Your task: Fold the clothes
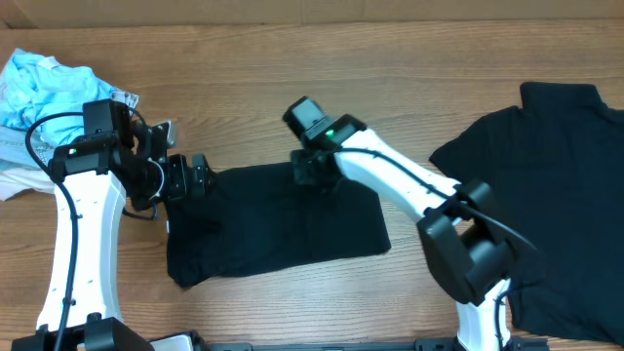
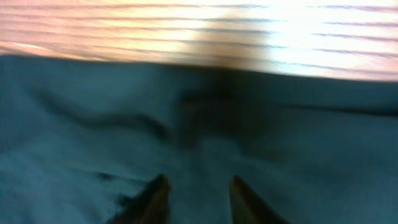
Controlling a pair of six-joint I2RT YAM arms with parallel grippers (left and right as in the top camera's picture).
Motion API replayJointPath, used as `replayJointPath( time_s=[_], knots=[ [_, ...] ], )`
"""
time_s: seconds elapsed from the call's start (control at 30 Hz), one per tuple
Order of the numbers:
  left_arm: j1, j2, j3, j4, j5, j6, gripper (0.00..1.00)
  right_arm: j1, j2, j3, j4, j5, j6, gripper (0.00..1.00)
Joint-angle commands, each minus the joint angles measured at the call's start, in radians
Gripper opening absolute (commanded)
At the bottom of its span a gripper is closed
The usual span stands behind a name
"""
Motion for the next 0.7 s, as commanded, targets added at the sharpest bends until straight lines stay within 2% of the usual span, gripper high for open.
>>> replayJointPath(
  time_s=[0.0, 0.07, 0.13, 0.3, 0.5, 0.6, 0.67],
  knots=[
    [0.011, -0.003, 0.003, -0.024, -0.172, -0.112, 1.00, -0.089, -0.126, 0.037, -0.066, -0.007, -0.009, 0.22],
    [0.027, -0.003, -0.026, -0.017, -0.214, -0.154, 1.00, -0.132, -0.149, 0.037, -0.142, -0.053, -0.010, 0.21],
    [0.048, -0.003, -0.072, 0.019, -0.208, -0.154, 1.00, -0.180, -0.153, 0.037, -0.232, -0.112, -0.038, 0.16],
    [0.097, 0.020, -0.187, 0.122, -0.199, -0.119, 1.00, -0.247, -0.147, -0.015, -0.336, -0.320, -0.267, 0.16],
    [0.129, 0.124, -0.204, 0.200, -0.118, -0.076, 1.00, -0.250, -0.146, -0.119, -0.304, -0.317, -0.325, 0.16],
    [0.126, 0.188, -0.204, 0.213, -0.027, 0.066, 1.00, -0.249, -0.146, -0.140, -0.285, -0.317, -0.324, 0.16],
    [0.118, 0.238, -0.204, 0.208, 0.000, 0.092, 1.00, -0.250, -0.146, -0.141, -0.270, -0.317, -0.324, 0.16]
  ],
)
